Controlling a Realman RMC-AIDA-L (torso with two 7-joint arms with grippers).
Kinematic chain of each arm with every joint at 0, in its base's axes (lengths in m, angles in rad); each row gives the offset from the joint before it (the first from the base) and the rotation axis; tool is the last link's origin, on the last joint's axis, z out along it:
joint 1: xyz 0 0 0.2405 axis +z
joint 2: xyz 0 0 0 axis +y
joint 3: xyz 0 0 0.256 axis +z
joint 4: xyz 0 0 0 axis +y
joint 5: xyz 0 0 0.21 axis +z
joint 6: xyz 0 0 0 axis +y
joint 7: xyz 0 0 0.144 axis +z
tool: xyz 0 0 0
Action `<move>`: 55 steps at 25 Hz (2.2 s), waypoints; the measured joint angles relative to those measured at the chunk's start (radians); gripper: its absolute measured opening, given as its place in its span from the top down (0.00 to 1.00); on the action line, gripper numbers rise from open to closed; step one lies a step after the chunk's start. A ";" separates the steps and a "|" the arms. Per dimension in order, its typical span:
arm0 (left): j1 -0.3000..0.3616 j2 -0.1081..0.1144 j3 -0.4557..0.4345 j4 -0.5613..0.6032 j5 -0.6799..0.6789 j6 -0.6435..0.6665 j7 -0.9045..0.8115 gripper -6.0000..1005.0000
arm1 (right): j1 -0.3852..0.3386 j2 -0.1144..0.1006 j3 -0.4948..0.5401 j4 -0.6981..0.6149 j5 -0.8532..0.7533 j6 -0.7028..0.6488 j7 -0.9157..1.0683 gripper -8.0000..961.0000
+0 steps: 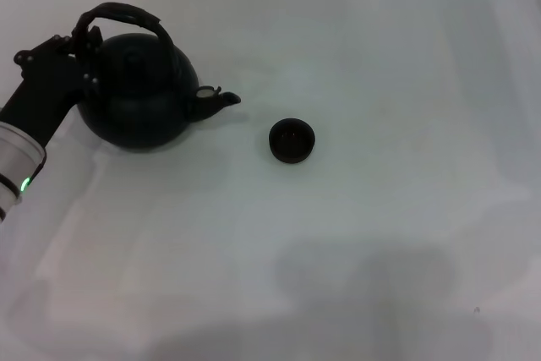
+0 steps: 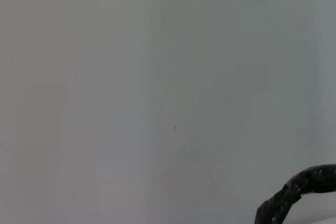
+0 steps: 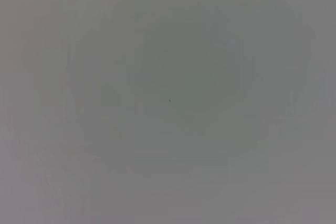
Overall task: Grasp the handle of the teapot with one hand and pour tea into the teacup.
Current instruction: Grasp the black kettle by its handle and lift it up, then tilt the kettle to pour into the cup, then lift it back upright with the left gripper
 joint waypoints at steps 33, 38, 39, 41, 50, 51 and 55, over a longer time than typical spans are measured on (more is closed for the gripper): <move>-0.216 0.022 0.006 -0.220 0.218 0.104 -0.189 0.88 | -0.001 0.000 0.005 0.000 0.000 -0.003 -0.001 0.12; -0.260 0.047 0.007 -0.240 0.302 0.101 -0.231 0.88 | -0.002 0.001 0.005 0.005 0.000 -0.003 -0.001 0.12; -0.277 0.056 0.007 -0.241 0.318 0.100 -0.236 0.88 | -0.007 0.002 0.005 0.007 0.000 -0.003 -0.001 0.12; -0.294 0.063 0.007 -0.243 0.343 0.100 -0.236 0.88 | -0.013 0.002 0.006 0.007 0.000 -0.003 -0.001 0.12; -0.341 0.076 0.007 -0.253 0.446 0.099 -0.238 0.88 | -0.012 0.004 0.007 0.009 0.001 0.000 0.000 0.12; -0.345 0.076 0.007 -0.254 0.460 0.099 -0.238 0.88 | -0.011 0.004 0.007 0.009 0.001 0.000 0.000 0.12; -0.366 0.073 0.007 -0.265 0.510 0.098 -0.237 0.88 | -0.012 0.005 0.007 0.009 0.002 -0.001 0.000 0.12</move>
